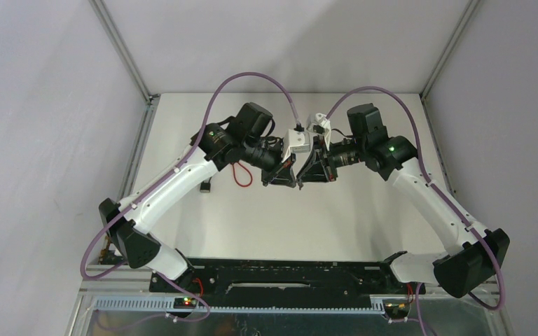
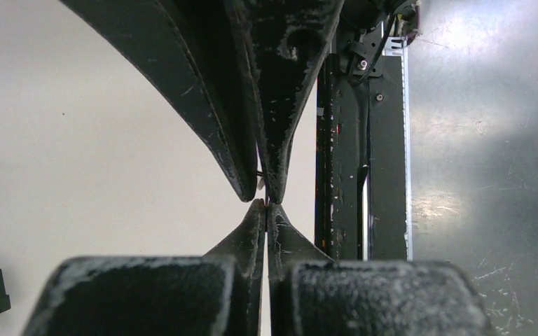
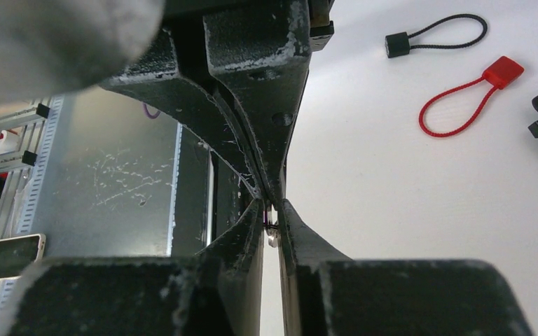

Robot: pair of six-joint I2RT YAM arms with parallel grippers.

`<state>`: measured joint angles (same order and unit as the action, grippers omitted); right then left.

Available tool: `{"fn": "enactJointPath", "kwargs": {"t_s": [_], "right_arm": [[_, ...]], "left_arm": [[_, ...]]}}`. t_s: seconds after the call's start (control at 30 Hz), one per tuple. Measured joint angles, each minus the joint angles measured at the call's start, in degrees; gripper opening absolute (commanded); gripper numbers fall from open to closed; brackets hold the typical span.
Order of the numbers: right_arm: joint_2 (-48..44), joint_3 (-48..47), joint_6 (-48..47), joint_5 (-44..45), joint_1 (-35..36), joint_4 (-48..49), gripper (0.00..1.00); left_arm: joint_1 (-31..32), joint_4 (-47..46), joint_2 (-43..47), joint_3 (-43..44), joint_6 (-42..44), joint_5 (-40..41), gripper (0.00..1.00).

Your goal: Unlock with the key

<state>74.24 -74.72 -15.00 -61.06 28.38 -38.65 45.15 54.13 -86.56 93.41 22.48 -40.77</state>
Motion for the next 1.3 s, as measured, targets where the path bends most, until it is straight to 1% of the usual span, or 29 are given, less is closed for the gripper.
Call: {"fn": "enactJointPath", "kwargs": {"t_s": [0.1,0.17,0.57,0.6,0.67,0.73,0.77,0.8,0.83,0.87,0.9,1.03,1.17,1.3], "right_arm": [[0.0,0.0,-0.02,0.0,0.0,-0.02,0.06],[0.0,0.0,0.0,-0.04,0.0,-0.04,0.0],[0.0,0.0,-0.48,-0.02,-0.24,-0.33,0.0],[0.0,0.0,-0.48,-0.02,-0.39,-0.42,0.0],[0.0,0.0,-0.52,0.0,-0.68,-0.5,0.0],[0.0,0.0,-0.81,0.5,-1.09,-0.81,0.0],[0.0,0.0,-1.05,0.87,-1.38,-1.01,0.0],[-0.04,0.0,-1.2,1.18,-1.64,-1.22,0.0],[-0.13,0.0,-1.6,1.57,-2.08,-1.62,0.0],[-0.28,0.0,-2.08,1.99,-2.51,-1.97,0.0],[-0.48,0.0,-2.49,2.45,-2.95,-2.38,0.0],[-2.21,1.16,-4.0,3.87,-4.72,-3.13,0.0],[-4.0,2.97,-6.64,5.49,-6.21,-5.07,0.0],[-5.86,6.29,-8.85,7.37,-7.17,-6.01,0.0]], "left_arm": [[0.0,0.0,0.0,0.0,0.0,0.09,0.0],[0.0,0.0,0.0,0.0,0.0,0.15,0.0],[0.0,-0.13,0.0,-0.09,0.02,0.15,0.01],[0.0,-0.26,0.0,-0.09,0.02,0.17,0.05],[0.0,-0.87,0.11,-0.39,0.07,0.31,0.2],[0.0,-1.33,0.48,-0.98,0.22,0.63,0.32],[0.0,-1.6,0.96,-1.55,0.07,1.03,0.57],[0.0,-1.88,1.53,-2.12,0.11,1.53,0.72],[0.0,-2.25,2.19,-2.75,0.52,1.97,0.79],[-0.02,-2.64,3.06,-3.48,0.5,2.51,0.83],[-0.13,-2.84,4.02,-4.26,0.28,3.21,0.84],[-2.29,-3.54,8.15,-7.5,0.57,5.44,0.86],[-8.02,-3.69,9.88,-10.56,1.07,9.53,0.88],[-14.36,-2.84,8.28,-14.03,1.6,17.9,0.88]]}}
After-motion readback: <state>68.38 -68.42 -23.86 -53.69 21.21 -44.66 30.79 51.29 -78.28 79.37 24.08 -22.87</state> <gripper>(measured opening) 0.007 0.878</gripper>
